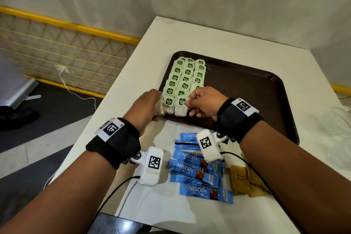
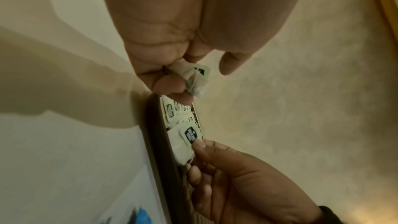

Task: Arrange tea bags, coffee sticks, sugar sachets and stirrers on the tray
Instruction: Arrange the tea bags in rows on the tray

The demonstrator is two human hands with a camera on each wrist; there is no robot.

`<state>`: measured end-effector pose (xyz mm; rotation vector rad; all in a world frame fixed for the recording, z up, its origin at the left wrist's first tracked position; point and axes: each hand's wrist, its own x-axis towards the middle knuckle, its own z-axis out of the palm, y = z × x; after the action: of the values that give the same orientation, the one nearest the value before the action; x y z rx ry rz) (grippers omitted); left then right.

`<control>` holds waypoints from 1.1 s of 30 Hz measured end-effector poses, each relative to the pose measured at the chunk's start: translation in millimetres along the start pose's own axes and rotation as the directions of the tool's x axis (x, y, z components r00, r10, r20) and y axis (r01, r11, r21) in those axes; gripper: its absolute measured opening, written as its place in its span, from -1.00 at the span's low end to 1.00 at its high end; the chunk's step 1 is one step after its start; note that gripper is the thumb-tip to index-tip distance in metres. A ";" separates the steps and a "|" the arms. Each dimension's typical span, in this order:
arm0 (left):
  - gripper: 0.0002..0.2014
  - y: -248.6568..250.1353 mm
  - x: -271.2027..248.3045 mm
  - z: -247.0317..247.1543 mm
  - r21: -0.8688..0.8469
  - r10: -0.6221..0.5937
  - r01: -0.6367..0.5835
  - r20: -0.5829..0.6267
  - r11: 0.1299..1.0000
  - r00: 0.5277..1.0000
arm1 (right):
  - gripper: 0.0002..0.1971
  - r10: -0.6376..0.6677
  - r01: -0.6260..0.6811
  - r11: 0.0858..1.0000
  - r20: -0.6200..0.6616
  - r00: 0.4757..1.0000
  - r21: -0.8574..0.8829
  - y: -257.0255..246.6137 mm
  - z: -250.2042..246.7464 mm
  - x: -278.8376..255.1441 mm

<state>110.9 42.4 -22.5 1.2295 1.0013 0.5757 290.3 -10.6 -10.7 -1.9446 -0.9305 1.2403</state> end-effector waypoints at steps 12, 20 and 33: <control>-0.79 -10.9 -1.1 -6.0 0.067 0.115 -0.113 -0.028 0.991 0.993 | -0.79 -0.132 0.055 0.879 -0.131 0.983 -0.473 -19.0 7.6 2.9; -0.56 -8.3 -1.4 0.5 0.064 0.174 -0.175 0.012 0.982 0.985 | -0.82 -0.191 0.194 0.980 0.066 0.979 -0.034 -19.1 16.0 -15.0; -0.72 -25.2 14.3 -10.9 0.541 0.269 -0.132 -0.182 0.830 0.946 | -0.91 0.010 -0.010 1.000 -0.078 0.997 0.008 14.1 -18.7 -11.7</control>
<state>104.6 52.6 -51.0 1.7996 1.3052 0.6587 307.2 -30.5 -10.1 -1.9791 -0.8763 1.1631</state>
